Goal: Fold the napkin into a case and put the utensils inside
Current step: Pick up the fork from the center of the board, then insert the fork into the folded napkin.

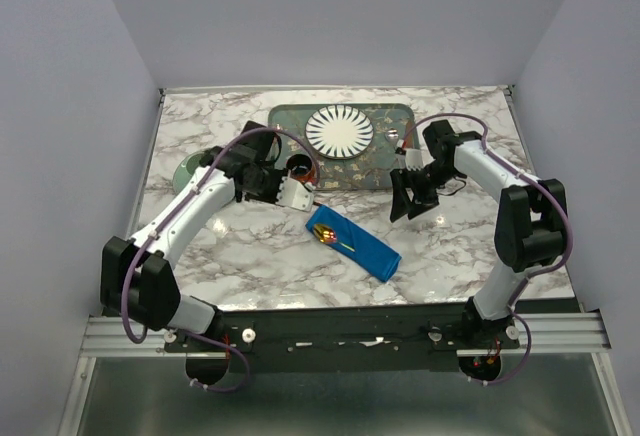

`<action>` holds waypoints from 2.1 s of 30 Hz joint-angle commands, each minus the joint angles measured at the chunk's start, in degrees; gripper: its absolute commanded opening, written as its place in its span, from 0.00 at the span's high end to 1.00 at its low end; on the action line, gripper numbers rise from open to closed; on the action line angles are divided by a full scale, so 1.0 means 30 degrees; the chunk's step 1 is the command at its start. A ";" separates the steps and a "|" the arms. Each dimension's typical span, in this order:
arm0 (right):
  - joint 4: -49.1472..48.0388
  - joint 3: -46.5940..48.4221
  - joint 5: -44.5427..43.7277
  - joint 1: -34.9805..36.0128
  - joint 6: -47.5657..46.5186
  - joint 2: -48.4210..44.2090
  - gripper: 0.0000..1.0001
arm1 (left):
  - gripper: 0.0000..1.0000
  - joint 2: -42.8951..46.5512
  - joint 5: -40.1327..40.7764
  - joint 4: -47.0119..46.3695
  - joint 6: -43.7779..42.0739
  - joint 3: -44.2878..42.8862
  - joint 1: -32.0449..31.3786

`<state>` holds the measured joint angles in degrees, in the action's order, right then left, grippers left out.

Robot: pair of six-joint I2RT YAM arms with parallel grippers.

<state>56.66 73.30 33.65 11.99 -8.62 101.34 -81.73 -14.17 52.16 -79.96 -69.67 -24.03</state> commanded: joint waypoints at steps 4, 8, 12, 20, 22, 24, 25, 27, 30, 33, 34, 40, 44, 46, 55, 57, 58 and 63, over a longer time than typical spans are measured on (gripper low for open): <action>0.0272 0.0704 -0.0434 -0.0070 -0.0055 0.0292 0.14 | 1.00 -0.2518 0.1413 0.0220 -0.3255 -0.1854 -0.3059; 0.0331 0.0558 -0.0727 -0.0070 -0.0085 0.0029 0.11 | 1.00 -0.3982 0.2320 0.0279 -0.4105 -0.1945 -0.3852; 0.0302 0.0412 -0.0991 -0.0070 -0.0055 -0.0117 0.07 | 1.00 -0.4950 0.2907 0.0279 -0.4167 -0.1943 -0.4264; 0.0360 0.0323 -0.1255 -0.0070 -0.0055 -0.0294 0.02 | 1.00 -0.6707 0.3231 0.0279 -0.3551 -0.3055 -0.4704; 0.0360 0.0381 -0.1285 -0.0071 -0.0026 -0.0265 0.01 | 1.00 -0.6973 0.3173 0.0279 -0.3434 -0.3318 -0.4908; 0.0418 0.0499 -0.1372 -0.0071 -0.0055 -0.0206 0.00 | 1.00 -0.7296 0.2997 0.0279 -0.3200 -0.3670 -0.5026; 0.0419 0.0528 -0.1431 -0.0070 -0.0026 -0.0206 0.00 | 1.00 -0.7383 0.2938 0.0279 -0.3170 -0.3788 -0.5085; 0.0419 0.0587 -0.1431 -0.0100 -0.0026 -0.0177 0.00 | 1.00 -0.7589 0.2851 0.0279 -0.3111 -0.3877 -0.5289; 0.0477 0.0616 -0.1431 -0.0100 -0.0026 -0.0176 0.00 | 1.00 -0.7881 0.2704 0.0249 -0.2965 -0.3905 -0.5495; 0.0448 0.0587 -0.1461 -0.0071 0.0003 -0.0235 0.00 | 1.00 -0.8233 0.2440 0.0250 -0.2584 -0.4140 -0.5612; 0.0448 0.0558 -0.1460 -0.0099 0.0032 -0.0264 0.00 | 1.00 -0.8321 0.2324 0.0250 -0.2381 -0.4198 -0.5670; 0.0419 0.0470 -0.1461 -0.0100 0.0003 -0.0294 0.00 | 1.00 -0.8849 0.1913 0.0250 -0.1911 -0.4638 -0.6021; 0.0448 0.0441 -0.1519 -0.0100 0.0003 -0.0352 0.00 | 1.00 -0.8878 0.1474 0.0250 -0.1618 -0.4668 -0.6519; 0.0419 0.0411 -0.1519 -0.0100 -0.0026 -0.0410 0.00 | 1.00 -0.8907 0.1356 0.0250 -0.1383 -0.4639 -0.6754; 0.0331 0.0060 -0.1548 -0.0100 -0.0055 -0.0645 0.00 | 1.00 -0.9259 0.0331 0.0192 0.0315 -0.4960 -0.7604; 0.0301 0.0031 -0.1548 -0.0100 -0.0055 -0.0703 0.00 | 1.00 -0.9376 0.0243 0.0191 0.0667 -0.5019 -0.7750; 0.0272 0.0030 -0.1548 -0.0100 -0.0055 -0.0704 0.00 | 1.00 -0.9434 0.0184 0.0162 0.0755 -0.5077 -0.7809; 0.0301 -0.0086 -0.1519 -0.0100 -0.0056 -0.0733 0.00 | 1.00 -0.9698 -0.0168 0.0132 0.1049 -0.5429 -0.8044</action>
<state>56.88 73.95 29.82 11.99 -8.60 100.82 -109.73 -11.49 52.42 -78.76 -83.88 -47.29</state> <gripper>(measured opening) 0.998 0.009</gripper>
